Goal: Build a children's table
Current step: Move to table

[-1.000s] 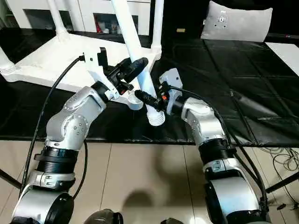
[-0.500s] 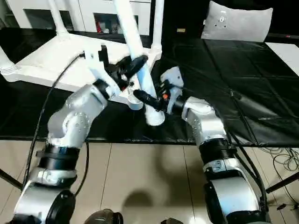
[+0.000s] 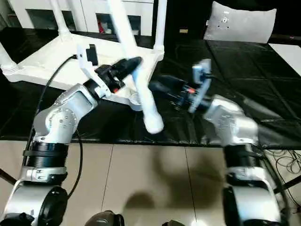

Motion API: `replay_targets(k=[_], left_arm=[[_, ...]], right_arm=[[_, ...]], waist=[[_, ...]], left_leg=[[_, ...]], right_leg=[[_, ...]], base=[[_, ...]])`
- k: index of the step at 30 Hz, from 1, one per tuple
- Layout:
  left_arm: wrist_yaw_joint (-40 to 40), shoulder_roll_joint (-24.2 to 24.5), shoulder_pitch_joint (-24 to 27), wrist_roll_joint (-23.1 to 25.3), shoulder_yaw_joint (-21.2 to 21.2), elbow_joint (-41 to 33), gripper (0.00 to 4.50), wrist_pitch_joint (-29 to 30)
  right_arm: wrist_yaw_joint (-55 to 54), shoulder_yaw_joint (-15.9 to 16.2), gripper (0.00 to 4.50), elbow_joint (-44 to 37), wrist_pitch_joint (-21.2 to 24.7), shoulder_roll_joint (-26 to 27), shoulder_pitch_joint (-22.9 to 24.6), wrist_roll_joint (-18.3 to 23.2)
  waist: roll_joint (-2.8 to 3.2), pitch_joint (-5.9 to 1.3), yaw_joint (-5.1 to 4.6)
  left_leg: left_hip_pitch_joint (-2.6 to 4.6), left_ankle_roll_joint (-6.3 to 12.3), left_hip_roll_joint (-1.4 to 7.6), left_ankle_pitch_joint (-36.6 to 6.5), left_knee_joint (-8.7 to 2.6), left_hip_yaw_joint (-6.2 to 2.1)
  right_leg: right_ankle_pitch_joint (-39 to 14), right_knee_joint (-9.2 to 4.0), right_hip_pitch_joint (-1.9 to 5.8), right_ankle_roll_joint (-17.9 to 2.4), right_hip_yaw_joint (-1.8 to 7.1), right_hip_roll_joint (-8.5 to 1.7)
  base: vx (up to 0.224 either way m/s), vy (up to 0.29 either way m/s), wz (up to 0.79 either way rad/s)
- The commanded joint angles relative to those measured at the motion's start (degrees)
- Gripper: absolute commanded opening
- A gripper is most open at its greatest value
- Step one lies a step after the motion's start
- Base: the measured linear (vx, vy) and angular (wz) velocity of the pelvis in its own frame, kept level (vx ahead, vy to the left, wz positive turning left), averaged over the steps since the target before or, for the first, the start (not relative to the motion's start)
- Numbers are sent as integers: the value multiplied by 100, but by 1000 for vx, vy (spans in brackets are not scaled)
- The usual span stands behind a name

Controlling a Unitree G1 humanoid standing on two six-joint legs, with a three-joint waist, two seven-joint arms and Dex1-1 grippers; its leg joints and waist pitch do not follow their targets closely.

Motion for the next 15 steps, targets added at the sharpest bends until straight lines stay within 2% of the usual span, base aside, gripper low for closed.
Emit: replay_targets(k=[1, 3, 8, 11, 13, 15], left_arm=[[-184, 30, -54, -113, -49, -191, 173, 98], [-521, 184, -120, -245, -106, -203, 173, 257], [-927, 331, -194, -395, -167, -274, 173, 377], [-1077, 389, -215, -437, -197, -304, 173, 422], [-1176, 431, -230, -446, -221, -315, 173, 427], [-1276, 478, -253, -464, -240, -320, 173, 445]], right_arm=[[63, -50, 426, -177, 126, -78, 24, 57], [362, 152, 444, -421, 454, -282, 107, 93], [650, 322, 450, -684, 773, -503, 224, 213], [759, 430, 450, -761, 834, -603, 291, 197], [824, 495, 450, -818, 879, -652, 331, 168], [866, 536, 450, -897, 935, -672, 365, 150]], waist=[[-31, -540, 17], [-6, -530, 24], [9, -531, 30], [27, -525, 35], [17, -524, 43], [36, -521, 61]], left_leg=[[246, -18, 695, -1160, -538, -311], [243, -14, 686, -1210, -533, -309], [258, -110, 706, -1342, -549, -322], [260, -218, 707, -1446, -555, -325], [264, -225, 705, -1454, -557, -323], [262, -240, 706, -1487, -559, -327]], right_leg=[[-616, -293, 249, -1609, 260, -447], [-636, -305, 261, -1615, 261, -445], [-701, -298, 252, -1612, 254, -440], [-705, -298, 242, -1633, 262, -451], [-709, -303, 243, -1617, 266, -451], [-733, -304, 244, -1603, 270, -456]], base=[[0, 0, 0], [0, 0, 0], [0, 0, 0], [0, 0, 0], [0, 0, 0], [0, 0, 0]])
